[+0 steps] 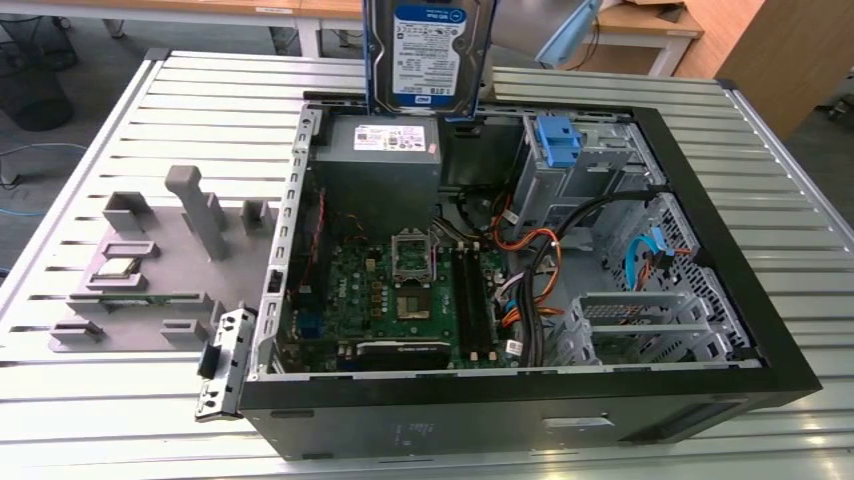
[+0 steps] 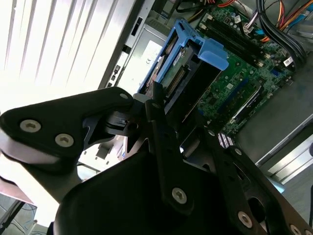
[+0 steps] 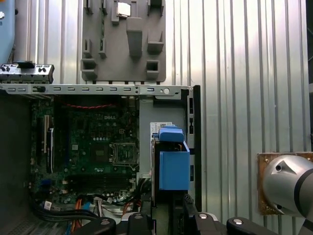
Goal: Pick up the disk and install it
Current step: 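Pick up the disk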
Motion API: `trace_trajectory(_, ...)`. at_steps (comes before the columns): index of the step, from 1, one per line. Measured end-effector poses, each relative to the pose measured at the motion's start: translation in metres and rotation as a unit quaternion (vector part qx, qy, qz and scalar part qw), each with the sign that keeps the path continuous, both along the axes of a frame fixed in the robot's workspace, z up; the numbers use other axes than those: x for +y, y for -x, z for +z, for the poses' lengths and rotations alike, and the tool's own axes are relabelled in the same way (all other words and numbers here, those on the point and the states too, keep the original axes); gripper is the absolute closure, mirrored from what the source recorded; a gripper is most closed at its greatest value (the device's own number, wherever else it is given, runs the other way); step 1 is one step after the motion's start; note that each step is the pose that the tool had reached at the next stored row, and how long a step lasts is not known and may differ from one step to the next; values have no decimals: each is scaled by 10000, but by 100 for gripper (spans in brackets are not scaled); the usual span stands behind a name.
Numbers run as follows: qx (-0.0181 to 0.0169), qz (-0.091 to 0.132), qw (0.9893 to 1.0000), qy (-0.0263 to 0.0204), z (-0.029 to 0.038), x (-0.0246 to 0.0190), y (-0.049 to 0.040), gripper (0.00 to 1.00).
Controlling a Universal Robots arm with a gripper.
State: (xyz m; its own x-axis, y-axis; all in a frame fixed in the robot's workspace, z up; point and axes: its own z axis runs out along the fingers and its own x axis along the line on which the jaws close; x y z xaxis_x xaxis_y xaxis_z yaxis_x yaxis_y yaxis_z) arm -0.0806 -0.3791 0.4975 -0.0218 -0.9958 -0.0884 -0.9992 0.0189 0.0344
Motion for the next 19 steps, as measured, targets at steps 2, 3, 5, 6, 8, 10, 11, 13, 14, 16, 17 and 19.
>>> trace_trajectory(2, 0, 0, 10000, 0, 0, 0, 0, 65)
trace_trajectory(3, 0, 1, 10000, 1, 1, -1, -1, 65)
trace_trajectory(5, 0, 1, 10000, 1, 1, -5, 0, 65)
trace_trajectory(6, 0, 2, 10000, 0, 1, -11, -1, 65)
trace_trajectory(8, 1, 0, 10000, 1, 1, -23, -1, 65)
trace_trajectory(10, 0, 1, 10000, 1, 1, -39, -1, 65)
trace_trajectory(11, 1, 1, 10000, 1, 1, -47, -1, 65)
trace_trajectory(13, 0, 1, 10000, 1, 1, -63, -1, 65)
trace_trajectory(14, 0, 1, 10000, 1, 1, -72, -1, 65)
trace_trajectory(16, 0, 1, 10000, 0, 0, -89, 0, 65)
trace_trajectory(17, 0, 1, 10000, 1, 1, -97, 0, 65)
trace_trajectory(19, 0, 1, 10000, 1, 0, -113, 0, 65)
